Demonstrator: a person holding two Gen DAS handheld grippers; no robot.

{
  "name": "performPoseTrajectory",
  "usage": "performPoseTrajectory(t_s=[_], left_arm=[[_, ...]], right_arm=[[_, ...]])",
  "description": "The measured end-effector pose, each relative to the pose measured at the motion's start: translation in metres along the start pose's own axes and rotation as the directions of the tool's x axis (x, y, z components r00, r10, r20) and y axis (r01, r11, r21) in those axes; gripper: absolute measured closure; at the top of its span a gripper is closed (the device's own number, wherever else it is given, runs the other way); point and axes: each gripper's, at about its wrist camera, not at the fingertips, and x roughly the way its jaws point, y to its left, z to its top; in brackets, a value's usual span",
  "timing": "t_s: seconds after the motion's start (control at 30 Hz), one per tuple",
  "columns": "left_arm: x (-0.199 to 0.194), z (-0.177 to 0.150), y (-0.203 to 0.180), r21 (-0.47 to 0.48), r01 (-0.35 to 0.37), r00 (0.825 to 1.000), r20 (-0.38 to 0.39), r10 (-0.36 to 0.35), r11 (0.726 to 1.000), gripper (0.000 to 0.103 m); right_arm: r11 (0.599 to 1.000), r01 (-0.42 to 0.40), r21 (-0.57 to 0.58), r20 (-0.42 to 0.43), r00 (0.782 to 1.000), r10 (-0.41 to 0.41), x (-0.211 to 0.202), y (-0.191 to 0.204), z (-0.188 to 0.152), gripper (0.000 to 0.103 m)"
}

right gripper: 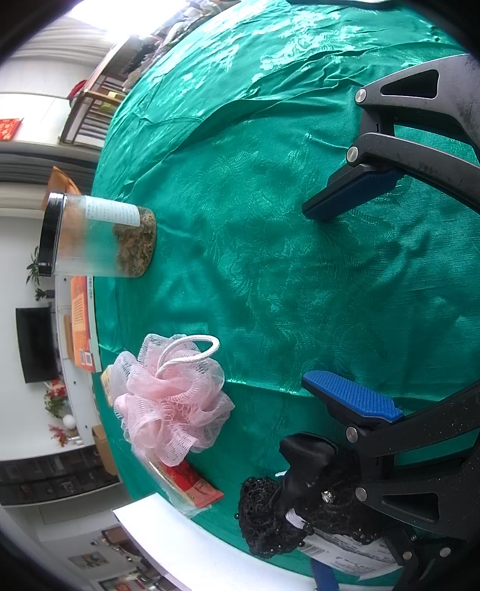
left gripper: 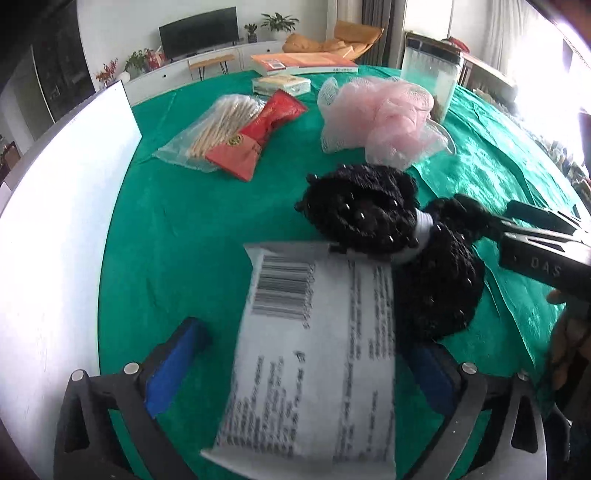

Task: Organize soft objects
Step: 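Grasp the black lace bag with right tool while left tool grasps the white barcode packet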

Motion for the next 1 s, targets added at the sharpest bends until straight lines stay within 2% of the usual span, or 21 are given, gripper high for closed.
performPoseTrajectory(t_s=[0.3, 1.0], left_arm=[[0.0022, 0.0003, 0.0034, -0.012, -0.007, 0.999, 0.050, 0.007, 1.000, 0.000], [0.0009, -0.0020, 0.0036, -0.015, -0.010, 0.998, 0.059, 0.011, 1.000, 0.000]], right_arm=[[1.000, 0.000, 0.000, 0.000, 1.000, 0.000, 0.0000, 0.0001, -0.0001, 0.017], [1.000, 0.001, -0.001, 0.000, 1.000, -0.001, 0.0006, 0.0007, 0.0002, 0.017]])
